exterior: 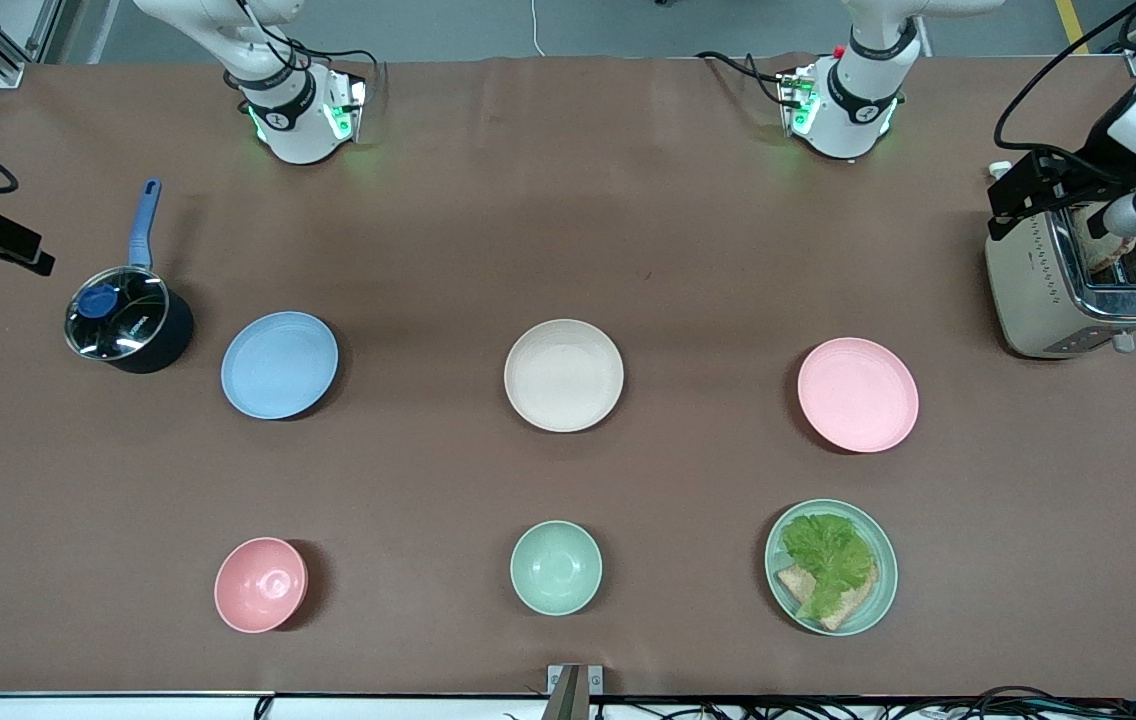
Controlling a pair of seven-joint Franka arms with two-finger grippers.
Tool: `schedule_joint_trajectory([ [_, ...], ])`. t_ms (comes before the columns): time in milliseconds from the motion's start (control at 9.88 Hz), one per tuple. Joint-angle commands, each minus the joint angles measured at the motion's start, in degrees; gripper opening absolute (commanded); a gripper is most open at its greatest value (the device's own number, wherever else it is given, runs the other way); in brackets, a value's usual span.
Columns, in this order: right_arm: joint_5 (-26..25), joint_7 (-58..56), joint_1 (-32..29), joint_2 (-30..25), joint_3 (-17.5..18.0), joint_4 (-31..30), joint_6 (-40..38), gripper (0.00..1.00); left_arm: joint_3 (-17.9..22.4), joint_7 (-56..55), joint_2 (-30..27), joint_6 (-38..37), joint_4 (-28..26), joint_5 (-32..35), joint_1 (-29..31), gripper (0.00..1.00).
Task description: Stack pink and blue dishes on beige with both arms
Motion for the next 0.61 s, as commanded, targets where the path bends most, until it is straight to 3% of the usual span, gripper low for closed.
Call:
schedule_joint_trajectory([
  [0,1.32,-0.62,-1.04,-0.73,0.40,-0.81,0.67,1.00,0.20,2.66,1.02,-0.22,-1.05,-0.62,0.35,1.00],
  [304,1.32,-0.62,-1.22,-0.73,0.40,-0.81,1.46,1.00,0.12,8.38,7.41,0.56,-1.05,-0.70,6.14,1.00],
  [506,1.32,-0.71,-1.22,-0.81,0.40,-1.59,1.46,1.00,0.03,9.71,9.12,10.26,-10.22,-0.80,8.26,1.00],
])
